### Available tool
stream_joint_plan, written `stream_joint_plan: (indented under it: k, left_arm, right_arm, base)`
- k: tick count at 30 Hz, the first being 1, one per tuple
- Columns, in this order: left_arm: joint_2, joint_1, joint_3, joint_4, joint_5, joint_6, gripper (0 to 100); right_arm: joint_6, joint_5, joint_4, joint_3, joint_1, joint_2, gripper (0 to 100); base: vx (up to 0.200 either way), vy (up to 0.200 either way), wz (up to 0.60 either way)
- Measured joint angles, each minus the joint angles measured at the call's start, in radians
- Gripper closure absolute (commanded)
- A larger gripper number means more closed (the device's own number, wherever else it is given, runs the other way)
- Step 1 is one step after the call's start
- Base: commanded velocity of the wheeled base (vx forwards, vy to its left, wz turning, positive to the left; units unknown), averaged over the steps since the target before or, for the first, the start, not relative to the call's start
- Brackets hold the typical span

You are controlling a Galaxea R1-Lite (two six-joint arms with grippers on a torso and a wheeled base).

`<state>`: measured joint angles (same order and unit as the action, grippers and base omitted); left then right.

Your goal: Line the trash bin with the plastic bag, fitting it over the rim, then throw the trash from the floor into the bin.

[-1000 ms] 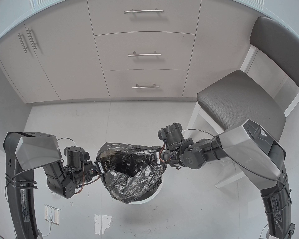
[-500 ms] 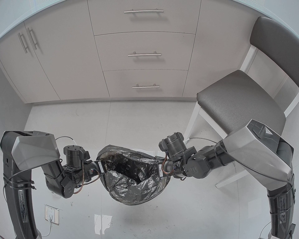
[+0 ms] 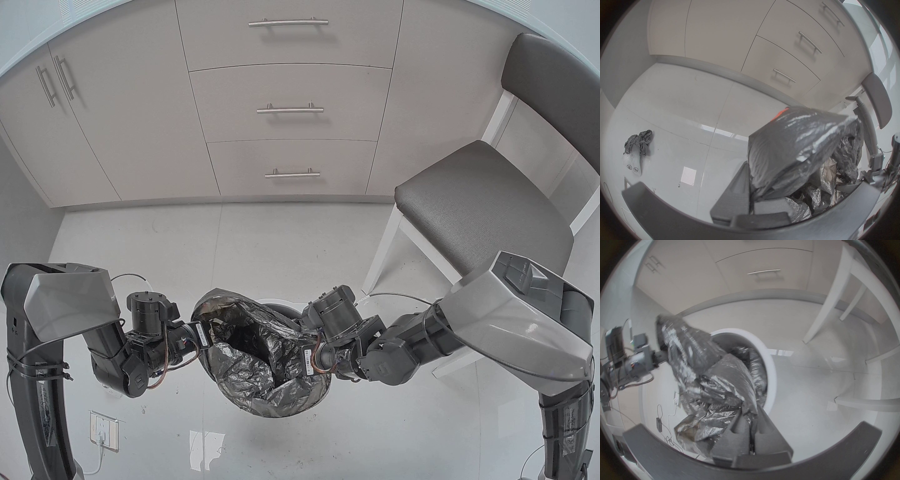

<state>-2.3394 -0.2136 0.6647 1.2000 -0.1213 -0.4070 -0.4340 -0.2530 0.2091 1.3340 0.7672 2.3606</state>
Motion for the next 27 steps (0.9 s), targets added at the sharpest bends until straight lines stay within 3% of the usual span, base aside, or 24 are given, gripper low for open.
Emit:
stream_joint_plan:
  k: [4,8,27]
  left_arm:
    - [-0.003,0.006,0.002,0.002,0.0,0.0,100]
    - [-0.004,0.006,0.003,0.004,0.0,0.0,100]
    - [-0.006,0.007,0.004,-0.006,0.001,0.003,100]
  right_arm:
    - [-0.001,-0.009,0.001,-0.003,-0.008,0.015,100]
    - [-0.001,-0.062,0.001,0.003,-0.029,0.033,100]
    - [0.027,-0.066,0.0,0.118,-0.077,0.09,100]
  base:
    - [0.0,0.0,0.0]
    - [0.0,0.0,0.0]
    - [0.0,0.0,0.0]
